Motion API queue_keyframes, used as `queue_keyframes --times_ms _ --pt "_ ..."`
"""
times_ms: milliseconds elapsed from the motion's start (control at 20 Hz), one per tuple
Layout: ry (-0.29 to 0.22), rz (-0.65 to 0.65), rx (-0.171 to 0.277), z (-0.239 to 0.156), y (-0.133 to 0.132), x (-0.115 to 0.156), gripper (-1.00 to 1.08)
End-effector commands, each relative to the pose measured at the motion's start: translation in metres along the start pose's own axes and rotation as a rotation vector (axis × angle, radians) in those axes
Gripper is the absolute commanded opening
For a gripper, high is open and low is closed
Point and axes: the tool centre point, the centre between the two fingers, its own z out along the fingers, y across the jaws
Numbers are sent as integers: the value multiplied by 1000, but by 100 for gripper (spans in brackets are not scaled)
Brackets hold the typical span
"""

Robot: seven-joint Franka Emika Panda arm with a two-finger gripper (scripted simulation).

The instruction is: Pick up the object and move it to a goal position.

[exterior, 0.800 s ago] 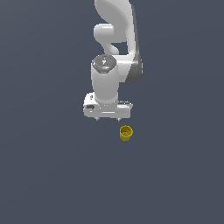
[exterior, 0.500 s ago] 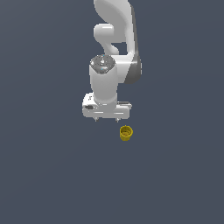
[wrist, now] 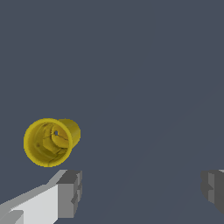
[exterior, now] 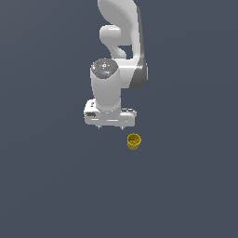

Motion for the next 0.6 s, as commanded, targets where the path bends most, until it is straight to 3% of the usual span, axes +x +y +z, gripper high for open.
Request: queue_keyframes --times_ms 0,550 --pt "0 6 0 1 -2 0 100" --pt "3 124 0 12 -22 3 100"
